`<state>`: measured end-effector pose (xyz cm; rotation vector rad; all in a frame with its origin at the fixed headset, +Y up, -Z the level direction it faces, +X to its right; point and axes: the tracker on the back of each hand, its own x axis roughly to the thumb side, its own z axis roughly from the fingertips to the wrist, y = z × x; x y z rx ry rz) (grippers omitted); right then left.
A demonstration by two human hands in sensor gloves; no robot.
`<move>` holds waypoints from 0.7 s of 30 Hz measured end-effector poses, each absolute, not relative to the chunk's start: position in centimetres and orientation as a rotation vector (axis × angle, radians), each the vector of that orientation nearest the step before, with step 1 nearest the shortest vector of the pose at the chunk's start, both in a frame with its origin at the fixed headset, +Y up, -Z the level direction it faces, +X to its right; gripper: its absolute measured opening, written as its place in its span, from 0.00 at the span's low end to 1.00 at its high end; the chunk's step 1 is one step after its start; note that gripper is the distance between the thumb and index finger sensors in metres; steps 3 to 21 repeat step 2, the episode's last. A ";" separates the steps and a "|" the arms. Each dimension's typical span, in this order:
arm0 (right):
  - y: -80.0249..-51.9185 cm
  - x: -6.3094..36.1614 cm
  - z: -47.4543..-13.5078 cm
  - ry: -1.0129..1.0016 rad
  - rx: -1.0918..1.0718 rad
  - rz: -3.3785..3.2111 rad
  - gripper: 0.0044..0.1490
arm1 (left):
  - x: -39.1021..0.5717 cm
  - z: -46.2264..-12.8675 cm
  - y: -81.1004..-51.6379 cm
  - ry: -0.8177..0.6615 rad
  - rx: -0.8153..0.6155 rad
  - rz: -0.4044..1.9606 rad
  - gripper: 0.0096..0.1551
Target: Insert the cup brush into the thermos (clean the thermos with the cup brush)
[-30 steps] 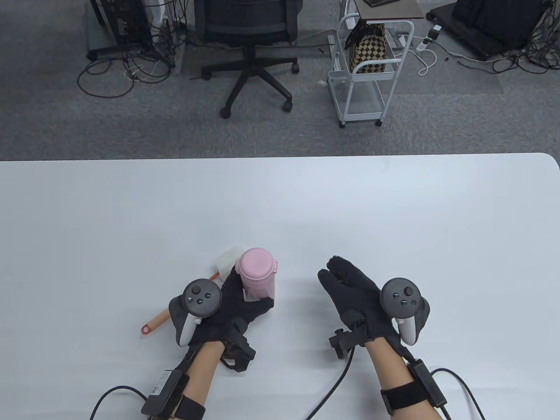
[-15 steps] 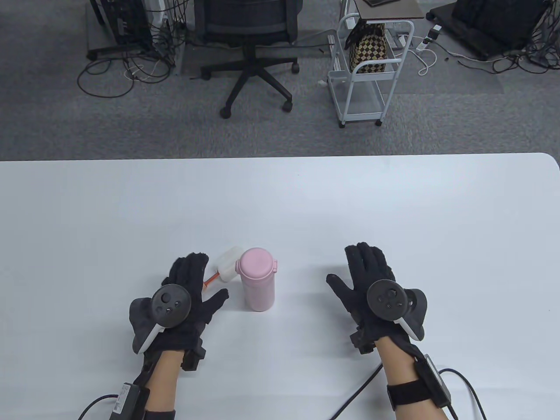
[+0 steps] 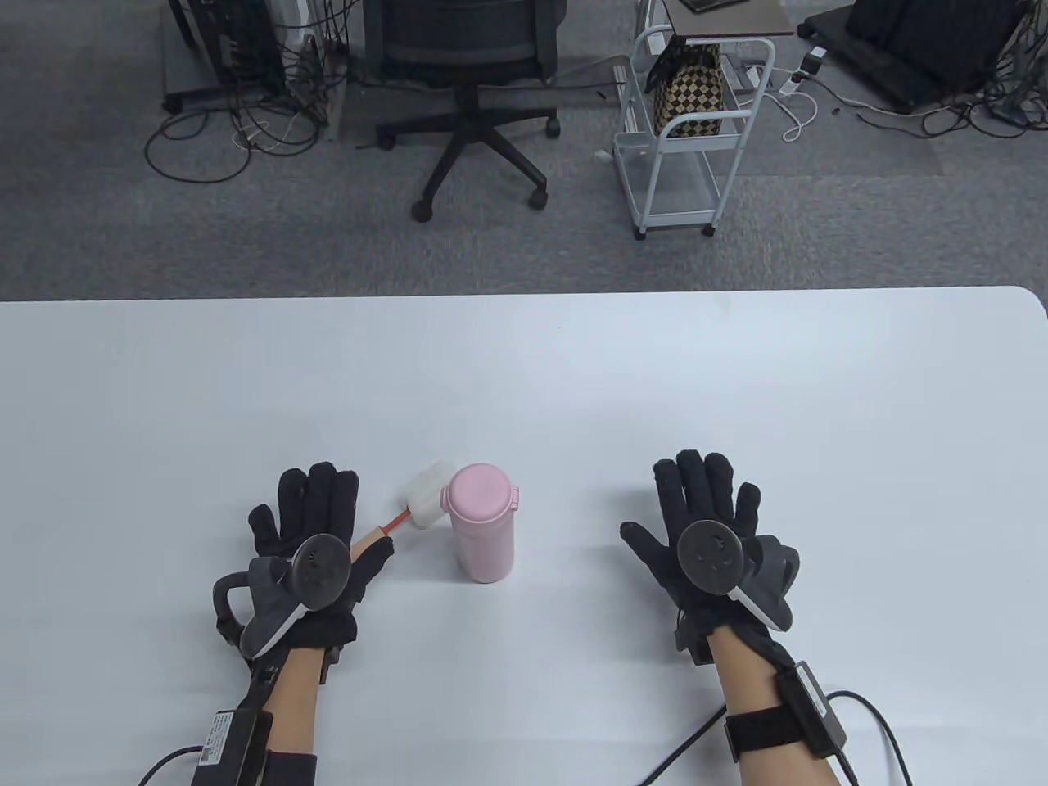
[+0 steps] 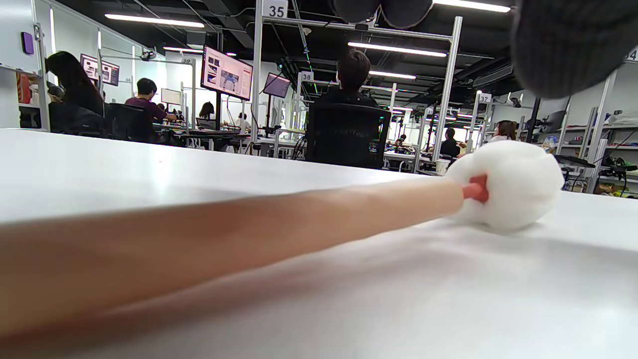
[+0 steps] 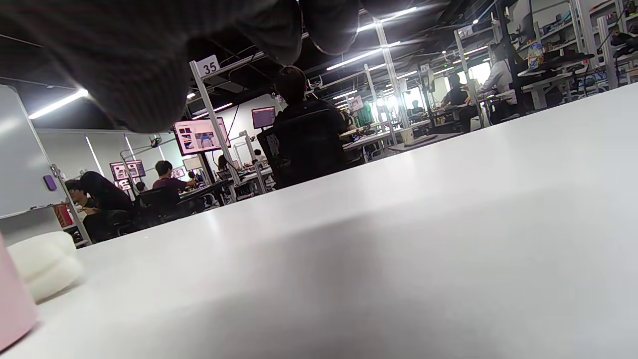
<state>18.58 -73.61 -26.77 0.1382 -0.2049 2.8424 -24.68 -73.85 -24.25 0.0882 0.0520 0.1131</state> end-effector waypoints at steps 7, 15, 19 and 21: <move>-73.6 18.6 -26.8 -0.200 0.136 2.841 0.55 | -24.5 -24.3 -73.9 0.049 0.082 0.107 0.54; -73.6 18.6 -26.8 -0.200 0.136 2.841 0.55 | -24.5 -24.3 -73.9 0.049 0.082 0.107 0.54; -73.6 18.6 -26.8 -0.200 0.136 2.841 0.55 | -24.5 -24.3 -73.9 0.049 0.082 0.107 0.54; -73.6 18.6 -26.8 -0.200 0.136 2.841 0.55 | -24.5 -24.3 -73.9 0.049 0.082 0.107 0.54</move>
